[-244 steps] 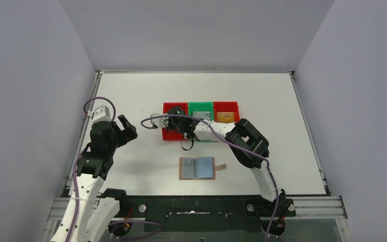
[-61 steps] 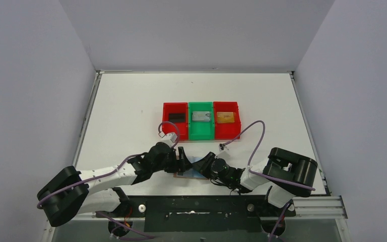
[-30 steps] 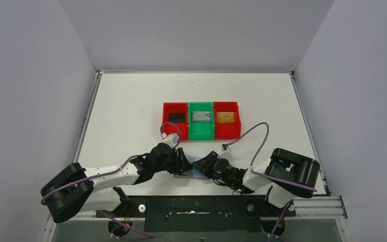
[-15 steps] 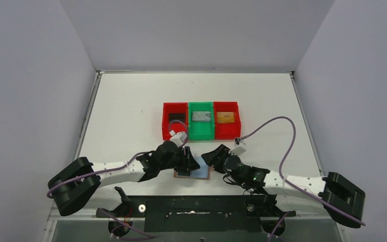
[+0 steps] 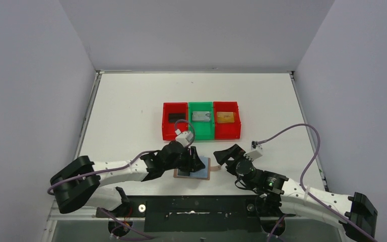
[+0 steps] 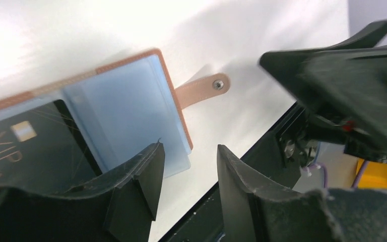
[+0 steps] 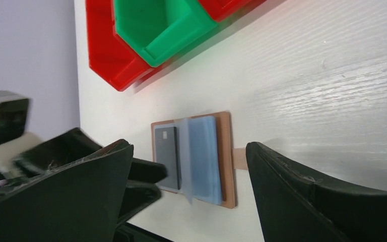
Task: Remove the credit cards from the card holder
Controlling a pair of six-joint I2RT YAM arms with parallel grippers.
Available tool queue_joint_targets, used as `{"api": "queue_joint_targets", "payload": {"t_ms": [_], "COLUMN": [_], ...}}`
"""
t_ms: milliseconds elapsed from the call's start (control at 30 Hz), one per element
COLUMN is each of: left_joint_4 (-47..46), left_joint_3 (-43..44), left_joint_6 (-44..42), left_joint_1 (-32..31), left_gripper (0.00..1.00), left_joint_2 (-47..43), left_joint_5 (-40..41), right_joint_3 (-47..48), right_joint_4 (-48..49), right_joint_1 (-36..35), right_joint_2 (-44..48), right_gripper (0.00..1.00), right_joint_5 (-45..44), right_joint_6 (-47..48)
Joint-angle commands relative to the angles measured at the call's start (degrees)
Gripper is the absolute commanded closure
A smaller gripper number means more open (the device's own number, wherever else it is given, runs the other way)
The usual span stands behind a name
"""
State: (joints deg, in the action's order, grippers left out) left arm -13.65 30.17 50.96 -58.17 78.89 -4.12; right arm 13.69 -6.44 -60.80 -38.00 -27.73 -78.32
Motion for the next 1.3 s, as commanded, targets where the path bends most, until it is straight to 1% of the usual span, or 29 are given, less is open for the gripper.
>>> {"api": "queue_joint_targets", "payload": {"t_ms": [0, 100, 233, 300, 367, 400, 533, 633, 833, 933, 1133, 1267], "left_joint_4": [5.97, 11.20, 14.26, 17.60, 21.15, 22.33, 23.62, 23.85, 22.42, 20.98, 13.83, 13.20], "left_joint_3": [-0.09, -1.81, -5.11, -6.00, -6.95, -7.46, -9.59, -9.96, -10.13, -10.59, -11.73, -9.45], "left_joint_6": [-1.30, -1.21, -0.38, -0.02, 0.59, 0.77, 1.27, 1.68, 1.67, 1.77, 1.51, -0.29], "left_joint_1": [0.65, 2.22, 5.91, 7.43, 9.01, 9.82, 12.76, 13.30, 13.45, 13.52, 13.50, 13.32], "left_gripper": [0.57, 0.54, 0.53, 0.53, 0.53, 0.53, 0.53, 0.53, 0.53, 0.53, 0.54, 0.56], "left_joint_2": [-10.50, -16.26, -22.04, -24.73, -27.45, -28.88, -32.39, -32.75, -31.20, -30.80, -28.78, -23.19], "left_joint_5": [9.29, 12.14, 11.09, 12.03, 14.29, 14.66, 12.86, 11.48, 8.98, 7.97, 3.28, 0.21], "right_joint_3": [1.25, 2.14, 2.36, 2.99, 4.02, 4.93, 11.30, 14.71, 15.35, 15.49, 14.04, 12.72], "right_joint_4": [1.77, 7.72, 16.90, 19.69, 23.42, 24.39, 20.24, 20.04, 29.28, 30.84, 32.10, 31.50], "right_joint_1": [0.01, -0.01, 0.12, 0.26, 0.26, 0.20, 0.41, 0.62, 0.77, 0.68, 0.61, 0.70], "right_joint_2": [-2.60, -5.48, -9.50, -11.62, -14.22, -15.99, -26.33, -33.33, -43.46, -46.69, -49.44, -49.45], "right_gripper": [0.13, 0.06, 0.03, 0.09, 0.21, 0.24, 0.41, 0.49, 0.56, 0.59, 0.65, 0.68], "right_joint_5": [-3.41, -0.93, 4.60, 8.22, 12.01, 13.40, 16.87, 18.93, 24.68, 25.97, 26.40, 25.31], "right_joint_6": [-0.13, 4.03, 8.80, 9.76, 12.25, 13.03, 12.63, 10.76, 8.02, 7.01, 5.22, 4.06]}}
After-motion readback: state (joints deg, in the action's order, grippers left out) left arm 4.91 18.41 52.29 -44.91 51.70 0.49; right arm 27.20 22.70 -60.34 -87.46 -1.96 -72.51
